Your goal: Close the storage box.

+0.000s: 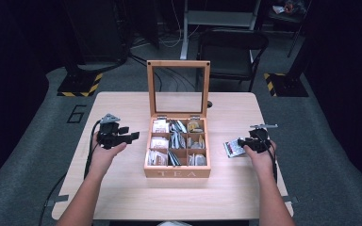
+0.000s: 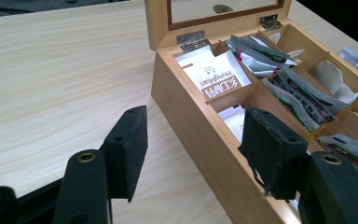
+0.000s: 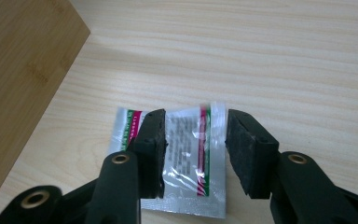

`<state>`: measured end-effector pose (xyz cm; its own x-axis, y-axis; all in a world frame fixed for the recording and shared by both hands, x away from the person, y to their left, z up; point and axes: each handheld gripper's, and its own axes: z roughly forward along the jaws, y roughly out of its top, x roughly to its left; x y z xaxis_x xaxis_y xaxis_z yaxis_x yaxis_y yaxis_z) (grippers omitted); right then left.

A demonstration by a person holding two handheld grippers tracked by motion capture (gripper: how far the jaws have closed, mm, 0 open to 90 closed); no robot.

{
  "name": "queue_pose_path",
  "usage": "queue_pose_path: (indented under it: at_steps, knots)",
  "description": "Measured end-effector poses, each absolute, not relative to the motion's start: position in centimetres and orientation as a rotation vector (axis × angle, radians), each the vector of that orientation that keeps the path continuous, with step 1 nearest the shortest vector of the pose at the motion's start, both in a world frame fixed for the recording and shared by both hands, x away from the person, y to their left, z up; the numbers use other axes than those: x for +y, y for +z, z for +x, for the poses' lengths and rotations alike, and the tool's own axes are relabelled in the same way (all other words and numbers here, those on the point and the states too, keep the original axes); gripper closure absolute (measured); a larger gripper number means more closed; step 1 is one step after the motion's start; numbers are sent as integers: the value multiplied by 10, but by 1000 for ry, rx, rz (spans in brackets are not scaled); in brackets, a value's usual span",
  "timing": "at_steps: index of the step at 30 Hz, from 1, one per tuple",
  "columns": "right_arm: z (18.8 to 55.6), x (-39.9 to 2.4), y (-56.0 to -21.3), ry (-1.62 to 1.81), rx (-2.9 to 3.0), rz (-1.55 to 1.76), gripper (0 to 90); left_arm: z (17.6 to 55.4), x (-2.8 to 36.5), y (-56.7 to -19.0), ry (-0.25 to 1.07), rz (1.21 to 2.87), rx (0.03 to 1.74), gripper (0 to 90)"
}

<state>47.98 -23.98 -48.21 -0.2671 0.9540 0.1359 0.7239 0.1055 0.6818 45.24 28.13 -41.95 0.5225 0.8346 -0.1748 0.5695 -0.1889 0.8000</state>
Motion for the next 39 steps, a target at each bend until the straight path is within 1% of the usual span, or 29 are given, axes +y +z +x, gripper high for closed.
queue_pose_path:
  at_steps: [6, 16, 22, 31, 39]
  knots:
    - [479, -239, -478, 925, 2023, 1653, 515, 453, 282, -420, 379, 1877, 1156, 408]
    - [478, -227, -470, 906, 2073, 1502, 444, 453, 281, -419, 382, 1876, 1157, 408]
    - [477, -220, -466, 945, 2100, 1448, 421, 454, 282, -419, 378, 1870, 1157, 408]
    - [476, -215, -463, 986, 2144, 1451, 417, 455, 283, -419, 375, 1868, 1162, 406]
    - [473, -207, -455, 992, 2129, 1431, 325, 455, 282, -419, 376, 1858, 1163, 404]
